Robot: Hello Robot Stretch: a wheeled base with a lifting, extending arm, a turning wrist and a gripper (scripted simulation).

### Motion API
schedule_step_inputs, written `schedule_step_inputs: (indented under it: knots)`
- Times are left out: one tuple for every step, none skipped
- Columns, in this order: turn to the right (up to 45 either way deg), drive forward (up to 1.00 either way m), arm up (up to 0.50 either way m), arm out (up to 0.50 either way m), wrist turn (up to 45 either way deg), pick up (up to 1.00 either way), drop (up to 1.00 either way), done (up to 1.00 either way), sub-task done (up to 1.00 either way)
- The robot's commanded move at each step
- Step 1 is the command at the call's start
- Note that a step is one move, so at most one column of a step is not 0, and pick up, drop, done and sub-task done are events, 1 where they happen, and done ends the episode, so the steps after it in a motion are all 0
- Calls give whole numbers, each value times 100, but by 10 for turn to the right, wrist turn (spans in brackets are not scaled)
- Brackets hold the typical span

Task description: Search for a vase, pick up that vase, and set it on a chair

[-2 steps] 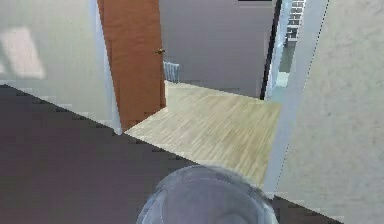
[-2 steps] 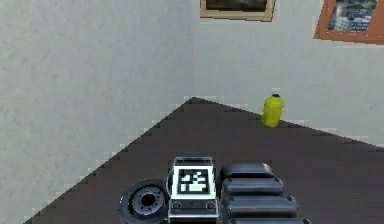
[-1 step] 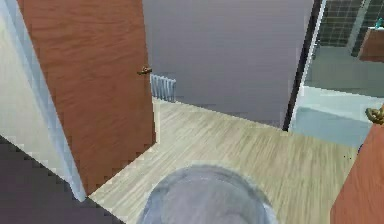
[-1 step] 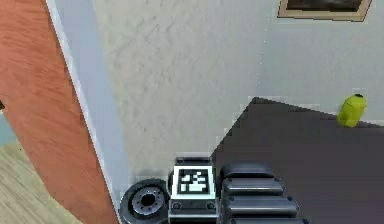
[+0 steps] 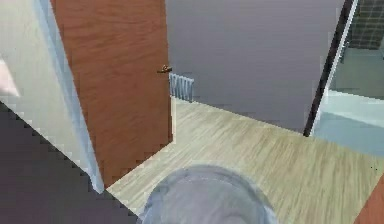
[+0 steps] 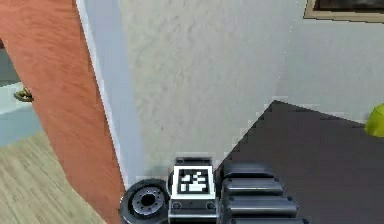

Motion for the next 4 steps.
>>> schedule_step_inputs:
  knots:
    - [0, 35, 0, 0, 0, 0, 0, 0, 0]
    - [390, 0, 0, 0, 0, 0, 0, 0, 0]
    - [0, 90, 0, 0, 0, 0, 0, 0, 0]
    - [60, 0, 0, 0, 0, 0, 0, 0, 0]
